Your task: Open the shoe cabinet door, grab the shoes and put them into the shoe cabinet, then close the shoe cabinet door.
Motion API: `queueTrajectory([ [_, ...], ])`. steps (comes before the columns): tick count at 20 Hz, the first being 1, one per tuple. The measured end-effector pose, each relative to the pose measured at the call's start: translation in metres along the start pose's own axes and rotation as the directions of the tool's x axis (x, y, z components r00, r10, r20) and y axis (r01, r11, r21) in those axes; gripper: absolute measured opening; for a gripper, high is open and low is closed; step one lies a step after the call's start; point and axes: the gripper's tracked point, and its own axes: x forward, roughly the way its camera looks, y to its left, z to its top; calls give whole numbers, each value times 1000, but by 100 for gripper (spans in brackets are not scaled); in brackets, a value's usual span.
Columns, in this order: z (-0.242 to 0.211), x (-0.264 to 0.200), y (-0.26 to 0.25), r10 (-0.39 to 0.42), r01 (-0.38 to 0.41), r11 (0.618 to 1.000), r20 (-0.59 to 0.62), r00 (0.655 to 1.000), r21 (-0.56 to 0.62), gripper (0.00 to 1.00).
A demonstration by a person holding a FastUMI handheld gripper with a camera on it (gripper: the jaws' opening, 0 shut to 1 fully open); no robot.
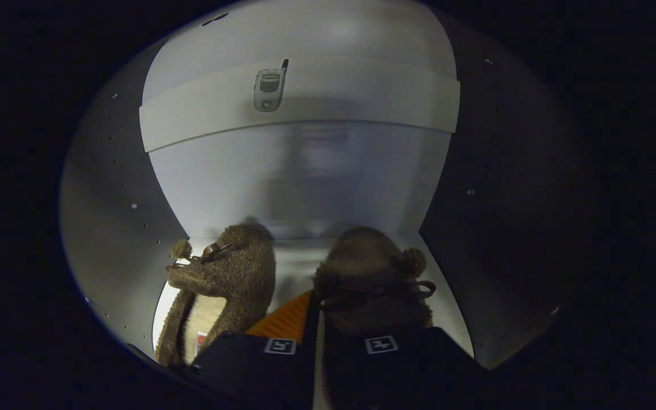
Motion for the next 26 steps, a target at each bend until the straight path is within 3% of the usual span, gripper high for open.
queueTrajectory([
  [8, 2, -53, 2, 21, -21, 1000, 24, 999, -8, 99],
  [16, 26, -131, 2, 41, -53, 998, 258, 965, 39, 98],
  [26, 30, -279, -4, 63, -41, 998, 552, 831, -51, 97],
])
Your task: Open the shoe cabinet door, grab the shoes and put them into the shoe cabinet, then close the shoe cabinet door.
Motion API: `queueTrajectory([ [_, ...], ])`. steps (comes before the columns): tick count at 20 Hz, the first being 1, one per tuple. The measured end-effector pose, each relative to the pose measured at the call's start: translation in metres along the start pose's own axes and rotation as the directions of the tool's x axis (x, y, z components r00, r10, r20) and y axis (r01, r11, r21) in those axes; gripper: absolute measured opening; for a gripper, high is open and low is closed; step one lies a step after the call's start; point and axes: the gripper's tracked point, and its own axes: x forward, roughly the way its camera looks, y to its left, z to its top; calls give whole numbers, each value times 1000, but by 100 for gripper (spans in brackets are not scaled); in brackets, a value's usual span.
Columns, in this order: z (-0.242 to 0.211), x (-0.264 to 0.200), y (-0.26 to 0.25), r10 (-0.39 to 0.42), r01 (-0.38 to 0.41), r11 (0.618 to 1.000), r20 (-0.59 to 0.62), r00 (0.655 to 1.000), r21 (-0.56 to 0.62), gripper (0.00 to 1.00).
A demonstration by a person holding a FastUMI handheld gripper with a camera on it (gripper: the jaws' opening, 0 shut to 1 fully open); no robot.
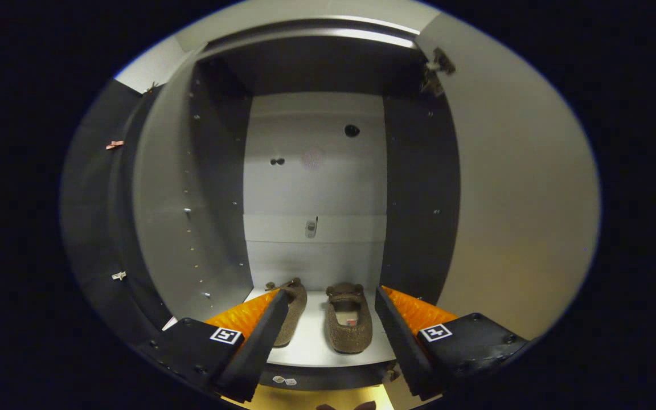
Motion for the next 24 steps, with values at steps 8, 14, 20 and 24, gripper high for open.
queueTrajectory([
  [8, 38, -152, -20, 8, -8, 1000, 131, 991, 1, 98],
  [14, 38, -257, -52, 65, -68, 998, 155, 986, 14, 98],
  [20, 38, -325, -120, 23, -34, 992, 95, 995, 122, 97],
  [24, 27, -347, -188, -111, 104, 989, 70, 991, 100, 96],
])
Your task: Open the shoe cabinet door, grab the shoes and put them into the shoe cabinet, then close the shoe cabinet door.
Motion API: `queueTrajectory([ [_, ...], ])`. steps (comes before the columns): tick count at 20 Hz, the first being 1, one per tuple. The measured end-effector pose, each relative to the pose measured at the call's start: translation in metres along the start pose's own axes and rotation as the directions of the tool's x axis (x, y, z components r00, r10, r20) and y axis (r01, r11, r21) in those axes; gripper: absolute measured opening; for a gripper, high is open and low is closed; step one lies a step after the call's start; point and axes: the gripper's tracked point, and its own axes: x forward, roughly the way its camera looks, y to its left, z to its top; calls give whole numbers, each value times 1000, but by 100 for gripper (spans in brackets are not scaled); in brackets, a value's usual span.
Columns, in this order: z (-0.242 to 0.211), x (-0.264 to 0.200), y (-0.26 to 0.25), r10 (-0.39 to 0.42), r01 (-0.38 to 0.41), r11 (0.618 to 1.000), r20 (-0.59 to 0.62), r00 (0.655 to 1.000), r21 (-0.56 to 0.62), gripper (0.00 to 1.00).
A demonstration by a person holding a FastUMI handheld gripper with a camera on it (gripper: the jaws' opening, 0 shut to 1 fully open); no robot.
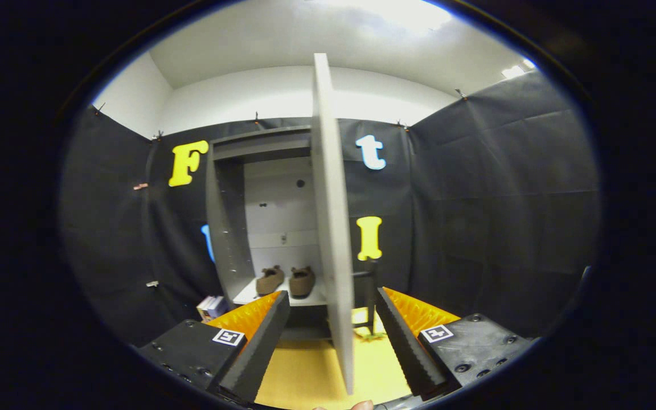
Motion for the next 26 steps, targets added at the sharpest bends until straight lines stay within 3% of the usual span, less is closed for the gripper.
queueTrajectory([
  [3, -10, 16, -39, -87, 87, 996, -27, 996, -24, 96],
  [8, -28, 62, -80, -160, 156, 986, -63, 985, -60, 96],
  [13, -30, 82, -72, -157, 154, 986, -66, 985, -57, 96],
  [21, -39, 68, -45, -206, 204, 979, -89, 975, -26, 95],
  [26, -43, 62, -5, -167, 167, 986, -106, 980, -10, 95],
])
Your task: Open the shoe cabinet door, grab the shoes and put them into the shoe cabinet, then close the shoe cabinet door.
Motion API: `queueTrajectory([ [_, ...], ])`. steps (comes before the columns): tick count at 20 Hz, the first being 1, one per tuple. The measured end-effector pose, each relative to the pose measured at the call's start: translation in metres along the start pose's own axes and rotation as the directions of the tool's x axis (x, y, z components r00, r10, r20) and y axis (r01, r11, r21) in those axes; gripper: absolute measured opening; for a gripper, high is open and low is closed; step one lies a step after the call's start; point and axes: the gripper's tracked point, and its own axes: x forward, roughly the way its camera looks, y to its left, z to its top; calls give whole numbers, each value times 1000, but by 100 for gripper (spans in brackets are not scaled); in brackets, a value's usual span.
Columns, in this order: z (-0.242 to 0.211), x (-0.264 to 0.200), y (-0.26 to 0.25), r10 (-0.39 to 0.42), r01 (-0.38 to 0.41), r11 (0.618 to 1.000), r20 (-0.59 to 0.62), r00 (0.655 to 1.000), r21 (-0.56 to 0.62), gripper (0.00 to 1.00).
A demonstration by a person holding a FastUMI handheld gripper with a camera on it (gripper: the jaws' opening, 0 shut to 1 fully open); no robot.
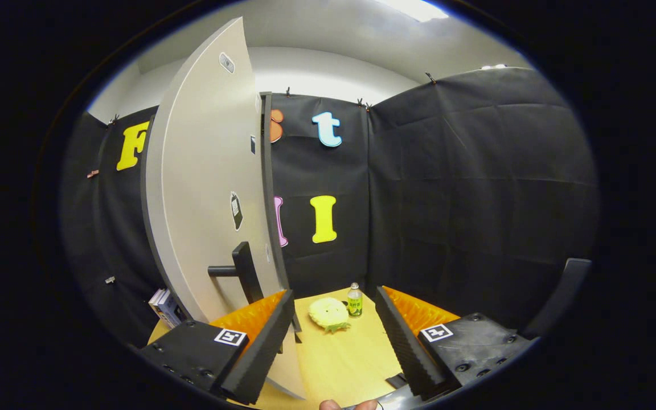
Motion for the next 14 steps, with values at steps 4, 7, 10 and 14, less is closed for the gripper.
queueTrajectory([
  [4, -5, -8, 36, 69, -69, 998, -19, 997, 4, 95],
  [7, -10, -10, 67, 107, -107, 994, -13, 994, -1, 95],
  [10, -14, -9, 99, 151, -151, 989, -23, 988, 8, 95],
  [14, -23, -2, 134, 207, -206, 978, -33, 978, 7, 96],
])
